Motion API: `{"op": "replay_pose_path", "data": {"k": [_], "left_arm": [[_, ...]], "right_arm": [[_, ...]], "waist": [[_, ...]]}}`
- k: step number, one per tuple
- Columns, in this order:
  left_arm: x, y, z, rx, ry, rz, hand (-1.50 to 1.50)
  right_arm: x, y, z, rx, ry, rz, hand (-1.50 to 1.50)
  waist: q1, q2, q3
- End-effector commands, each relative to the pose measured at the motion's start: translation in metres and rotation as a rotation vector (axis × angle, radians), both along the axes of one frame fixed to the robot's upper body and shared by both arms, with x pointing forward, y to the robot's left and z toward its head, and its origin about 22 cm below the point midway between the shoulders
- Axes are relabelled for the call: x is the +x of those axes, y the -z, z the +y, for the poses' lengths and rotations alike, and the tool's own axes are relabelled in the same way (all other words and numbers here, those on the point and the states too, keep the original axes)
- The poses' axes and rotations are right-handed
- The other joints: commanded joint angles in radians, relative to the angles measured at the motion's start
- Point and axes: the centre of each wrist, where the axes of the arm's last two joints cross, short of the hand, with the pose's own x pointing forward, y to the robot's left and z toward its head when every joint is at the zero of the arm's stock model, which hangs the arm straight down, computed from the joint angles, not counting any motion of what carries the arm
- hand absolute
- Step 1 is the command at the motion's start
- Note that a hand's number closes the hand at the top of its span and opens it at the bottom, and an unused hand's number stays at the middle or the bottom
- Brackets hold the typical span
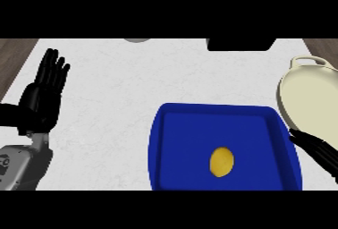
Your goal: Pick the lemon from the tray and place it in the pot
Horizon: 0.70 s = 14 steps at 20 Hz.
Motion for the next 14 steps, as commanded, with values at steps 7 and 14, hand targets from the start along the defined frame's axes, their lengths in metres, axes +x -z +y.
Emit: {"op": "replay_pose_path", "data": {"k": [7, 14], "left_arm": [[0.004, -0.002, -0.013, -0.015, 0.010, 0.001, 0.00], [-0.008, 0.016, 0.000, -0.020, 0.029, 0.004, 0.00]], "right_arm": [[0.012, 0.001, 0.085, -0.125, 0.059, 0.166, -1.50], [0.027, 0.025, 0.086, -0.134, 0.046, 0.264, -1.50]], "waist": [[0.014, 0.001, 0.001], [0.009, 0.001, 0.001]]}}
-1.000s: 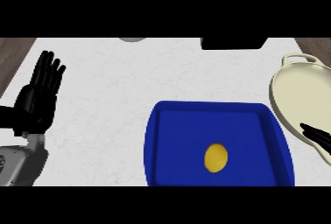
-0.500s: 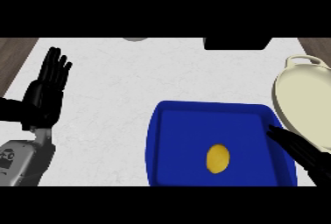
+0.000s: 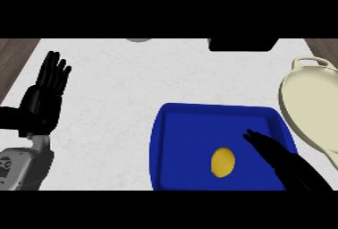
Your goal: Pick the lemon from the tray and place it in the pot
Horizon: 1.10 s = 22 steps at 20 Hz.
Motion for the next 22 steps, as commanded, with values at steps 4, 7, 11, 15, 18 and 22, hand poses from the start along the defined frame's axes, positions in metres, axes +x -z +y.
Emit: {"op": "replay_pose_path", "data": {"k": [4, 7, 11, 15, 18, 22], "left_arm": [[-0.003, 0.005, 0.002, 0.011, 0.002, 0.006, 0.00], [0.013, 0.003, -0.006, -0.003, -0.017, -0.006, 0.00], [0.013, -0.019, -0.001, 0.014, -0.009, 0.009, 0.00], [-0.015, 0.005, -0.002, -0.012, -0.010, 0.012, 0.00], [0.014, -0.016, -0.001, 0.002, -0.015, -0.006, 0.00], [0.002, 0.000, 0.007, -0.001, 0.005, -0.001, 0.00]], "right_arm": [[0.011, 0.028, -0.001, -0.021, -0.027, 0.021, -1.50], [0.008, 0.051, 0.027, 0.001, -0.051, -0.012, -1.50], [0.008, 0.046, 0.042, 0.009, -0.048, -0.049, -1.50], [0.008, 0.047, 0.050, -0.059, 0.012, -0.030, -1.50], [0.027, 0.060, 0.053, -0.104, 0.028, -0.003, -1.50], [0.032, 0.066, 0.060, -0.073, 0.043, -0.003, -1.50]], "waist": [[-0.003, 0.000, 0.001], [-0.005, 0.001, 0.001], [-0.003, 0.000, 0.001], [0.001, -0.001, 0.000], [-0.001, 0.000, 0.000], [-0.001, 0.000, 0.000]]}}
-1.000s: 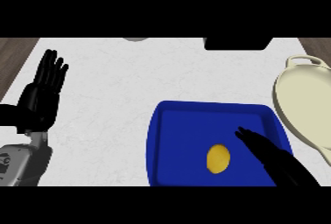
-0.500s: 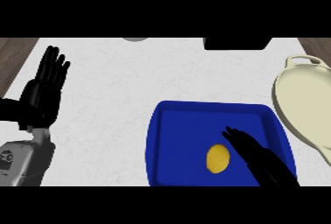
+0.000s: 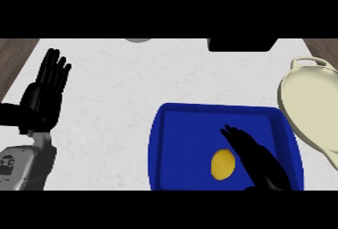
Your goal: Pick the lemon from the tray and place it in the pot
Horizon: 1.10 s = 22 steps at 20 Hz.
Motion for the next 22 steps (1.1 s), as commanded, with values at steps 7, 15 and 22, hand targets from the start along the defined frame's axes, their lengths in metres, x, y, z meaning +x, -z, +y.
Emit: {"op": "replay_pose_path", "data": {"k": [7, 15, 22], "left_arm": [[0.005, 0.003, -0.001, 0.006, -0.005, -0.006, 0.00], [-0.010, 0.006, -0.013, 0.003, 0.000, 0.004, 0.00], [0.005, 0.003, 0.006, 0.002, -0.004, 0.003, 0.00]], "right_arm": [[0.021, 0.043, 0.022, 0.001, -0.030, 0.010, -1.50], [0.011, 0.067, 0.027, -0.005, -0.189, -0.005, 1.50], [0.019, 0.072, 0.057, -0.023, -0.223, -0.087, 1.50]], "waist": [[0.003, 0.003, 0.004], [0.005, 0.002, 0.004], [0.003, 0.003, 0.004]]}}
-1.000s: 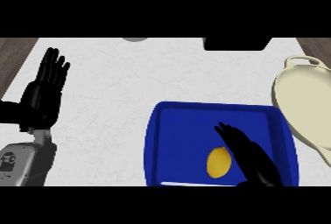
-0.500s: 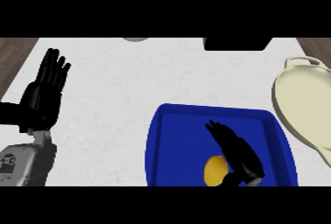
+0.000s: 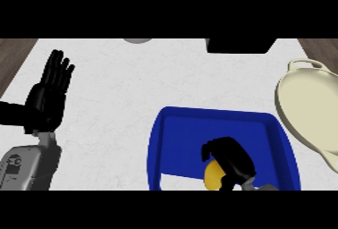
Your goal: Pick the lemon from the tray and place it in the pot
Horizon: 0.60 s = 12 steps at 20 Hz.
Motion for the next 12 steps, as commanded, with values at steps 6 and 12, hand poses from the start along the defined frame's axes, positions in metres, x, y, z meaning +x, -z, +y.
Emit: {"op": "replay_pose_path", "data": {"k": [6, 12], "left_arm": [[0.001, 0.001, -0.001, -0.001, -0.017, -0.002, 0.00], [-0.016, 0.008, 0.006, 0.016, -0.021, 0.016, 0.00]], "right_arm": [[-0.010, 0.004, 0.008, -0.003, 0.075, -0.119, 1.50], [-0.057, -0.050, 0.007, -0.012, 0.097, -0.213, 1.50]], "waist": [[0.000, 0.013, 0.022], [-0.006, 0.009, 0.021]]}}
